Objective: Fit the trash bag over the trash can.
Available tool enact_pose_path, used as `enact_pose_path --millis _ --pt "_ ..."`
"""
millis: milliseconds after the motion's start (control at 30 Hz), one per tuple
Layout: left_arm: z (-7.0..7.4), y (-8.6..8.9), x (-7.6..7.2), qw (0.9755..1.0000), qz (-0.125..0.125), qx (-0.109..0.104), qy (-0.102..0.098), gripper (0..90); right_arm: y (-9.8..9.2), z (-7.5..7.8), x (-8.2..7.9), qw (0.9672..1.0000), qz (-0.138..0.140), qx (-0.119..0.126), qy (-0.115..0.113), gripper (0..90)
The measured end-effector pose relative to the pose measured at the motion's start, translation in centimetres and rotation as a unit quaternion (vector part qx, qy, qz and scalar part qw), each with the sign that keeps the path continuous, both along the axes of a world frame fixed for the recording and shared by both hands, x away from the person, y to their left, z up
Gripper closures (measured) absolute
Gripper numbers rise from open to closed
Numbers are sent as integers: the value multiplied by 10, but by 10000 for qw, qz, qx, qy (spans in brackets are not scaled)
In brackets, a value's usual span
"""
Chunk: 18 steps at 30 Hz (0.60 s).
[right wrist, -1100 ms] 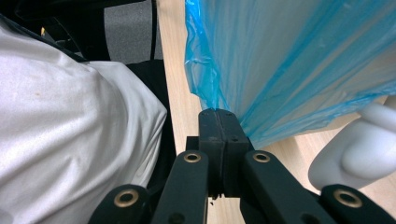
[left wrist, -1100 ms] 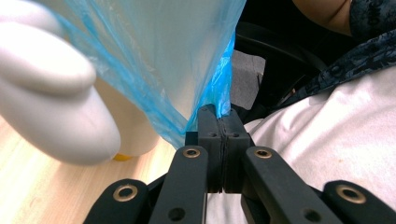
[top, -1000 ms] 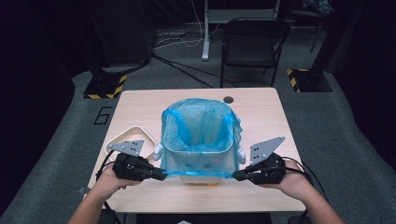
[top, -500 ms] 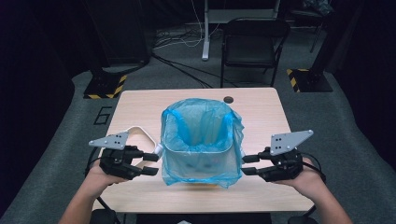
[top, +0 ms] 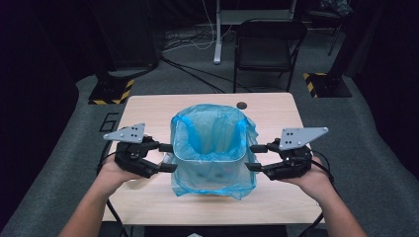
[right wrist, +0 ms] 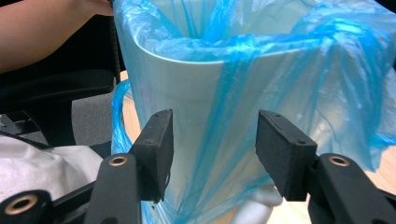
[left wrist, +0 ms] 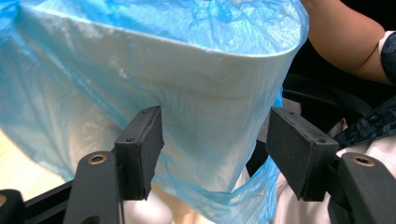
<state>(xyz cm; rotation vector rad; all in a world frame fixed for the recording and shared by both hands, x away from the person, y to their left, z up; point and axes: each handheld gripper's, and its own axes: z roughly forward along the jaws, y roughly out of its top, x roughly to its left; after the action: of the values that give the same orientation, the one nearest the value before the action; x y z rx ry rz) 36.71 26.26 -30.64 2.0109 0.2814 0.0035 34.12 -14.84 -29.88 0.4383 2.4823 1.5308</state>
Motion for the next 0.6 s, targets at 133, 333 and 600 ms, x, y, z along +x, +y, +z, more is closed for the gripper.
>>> enact_pose_path --millis 133,333,600 --pt "3 0 -1 10000 -11 -58 -33 505 3 1 -2 10000 62 47 3 559" --pt "2 8 -2 9998 17 -206 29 752 3 -2 -3 9999 77 121 36 778" --pt "-12 2 -9 9993 -360 -23 141 896 8 -7 -10 9993 370 -91 62 900"
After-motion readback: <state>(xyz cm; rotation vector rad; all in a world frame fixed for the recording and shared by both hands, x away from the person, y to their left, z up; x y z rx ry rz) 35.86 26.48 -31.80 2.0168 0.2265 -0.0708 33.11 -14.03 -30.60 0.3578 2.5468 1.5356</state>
